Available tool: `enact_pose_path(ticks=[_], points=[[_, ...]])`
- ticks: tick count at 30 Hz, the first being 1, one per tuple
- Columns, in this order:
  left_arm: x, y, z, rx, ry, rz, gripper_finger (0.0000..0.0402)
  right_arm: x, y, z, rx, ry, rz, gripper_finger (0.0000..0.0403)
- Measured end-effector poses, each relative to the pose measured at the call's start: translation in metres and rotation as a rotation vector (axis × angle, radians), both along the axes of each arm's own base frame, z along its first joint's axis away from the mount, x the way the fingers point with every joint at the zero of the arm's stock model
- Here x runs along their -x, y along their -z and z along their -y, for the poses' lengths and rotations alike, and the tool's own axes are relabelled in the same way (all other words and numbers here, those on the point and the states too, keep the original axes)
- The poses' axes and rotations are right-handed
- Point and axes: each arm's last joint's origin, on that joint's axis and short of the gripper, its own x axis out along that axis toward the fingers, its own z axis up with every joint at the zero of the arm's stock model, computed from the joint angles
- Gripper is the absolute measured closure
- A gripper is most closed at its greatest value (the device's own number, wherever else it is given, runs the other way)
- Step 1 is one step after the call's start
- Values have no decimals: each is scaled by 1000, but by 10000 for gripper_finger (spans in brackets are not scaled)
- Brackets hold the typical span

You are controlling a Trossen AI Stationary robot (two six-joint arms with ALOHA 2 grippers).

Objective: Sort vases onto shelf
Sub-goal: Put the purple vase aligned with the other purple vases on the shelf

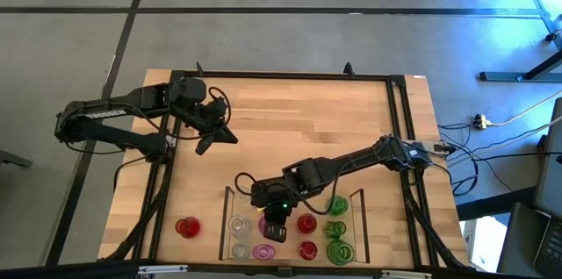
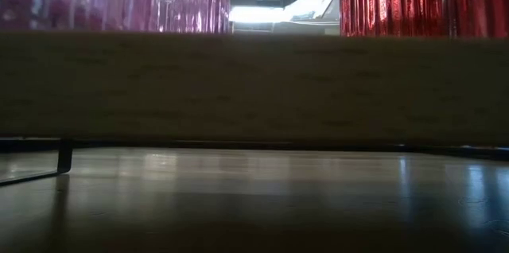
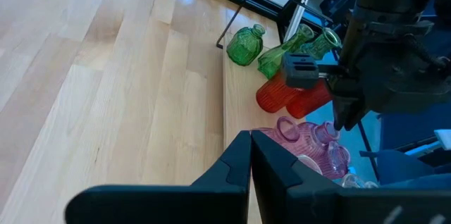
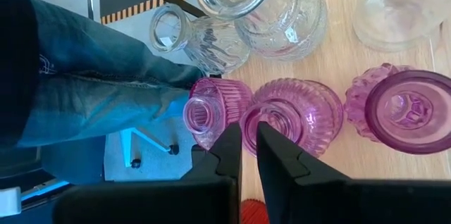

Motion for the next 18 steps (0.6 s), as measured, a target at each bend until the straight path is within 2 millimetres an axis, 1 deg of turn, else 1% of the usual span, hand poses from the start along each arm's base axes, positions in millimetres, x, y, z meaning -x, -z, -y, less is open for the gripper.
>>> enact_pose_path(ticks=[9, 14, 18], points=[[0, 0, 0, 0, 0, 0, 397, 3, 2, 0, 0, 49, -62, 374], [0, 0, 0, 0, 0, 0, 397, 7, 4, -6, 51, 90, -65, 374], [0, 0, 0, 1, 0, 0, 397, 12, -3, -6, 84, 133, -61, 374]])
